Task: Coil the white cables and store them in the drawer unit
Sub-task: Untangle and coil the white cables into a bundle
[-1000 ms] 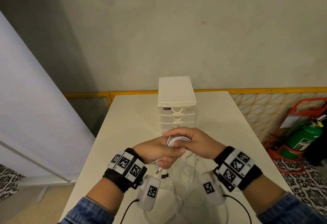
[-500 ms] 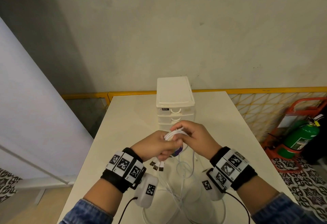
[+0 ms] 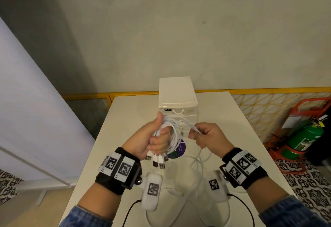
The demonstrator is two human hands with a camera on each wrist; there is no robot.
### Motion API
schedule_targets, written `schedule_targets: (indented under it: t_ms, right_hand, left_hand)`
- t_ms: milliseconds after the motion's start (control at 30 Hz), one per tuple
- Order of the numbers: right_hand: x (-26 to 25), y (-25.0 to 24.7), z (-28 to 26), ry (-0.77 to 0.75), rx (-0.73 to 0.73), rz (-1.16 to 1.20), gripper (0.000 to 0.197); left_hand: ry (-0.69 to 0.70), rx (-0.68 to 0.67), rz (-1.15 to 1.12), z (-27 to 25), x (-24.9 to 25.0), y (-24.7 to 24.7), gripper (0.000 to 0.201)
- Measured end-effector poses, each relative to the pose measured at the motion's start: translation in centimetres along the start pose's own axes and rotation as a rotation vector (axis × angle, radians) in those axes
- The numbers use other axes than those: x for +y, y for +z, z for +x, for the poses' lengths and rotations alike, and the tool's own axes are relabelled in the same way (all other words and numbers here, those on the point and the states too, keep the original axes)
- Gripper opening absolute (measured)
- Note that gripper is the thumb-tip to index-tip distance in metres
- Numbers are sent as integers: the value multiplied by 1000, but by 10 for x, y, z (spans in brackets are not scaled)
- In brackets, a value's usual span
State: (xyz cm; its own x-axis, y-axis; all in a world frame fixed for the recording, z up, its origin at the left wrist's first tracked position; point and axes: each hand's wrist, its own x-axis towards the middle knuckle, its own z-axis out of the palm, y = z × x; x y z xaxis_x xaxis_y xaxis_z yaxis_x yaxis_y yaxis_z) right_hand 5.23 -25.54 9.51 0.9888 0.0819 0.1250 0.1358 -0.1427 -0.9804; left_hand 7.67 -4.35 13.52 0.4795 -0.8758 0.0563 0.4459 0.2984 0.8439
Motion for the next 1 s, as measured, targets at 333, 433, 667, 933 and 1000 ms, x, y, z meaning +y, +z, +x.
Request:
schedule_targets:
  t_ms: [333, 433, 667, 933, 1000]
  right_hand:
    - [29, 19, -7, 121, -90, 9, 36]
    - [34, 36, -12, 95, -83, -90, 38]
    - [52, 51, -13, 28, -218, -643, 7]
    - [71, 11, -12, 189, -72, -645, 4]
    - [64, 7, -8, 225, -60, -603, 43]
  left_hand:
    - [343, -214, -496, 8, 18, 1, 51]
    - [440, -103, -517, 10, 21, 0, 49]
    - [591, 299, -426, 9, 26, -4, 52]
    - [697, 533, -454, -8, 37, -20, 57]
    - [651, 497, -446, -5, 32, -19, 56]
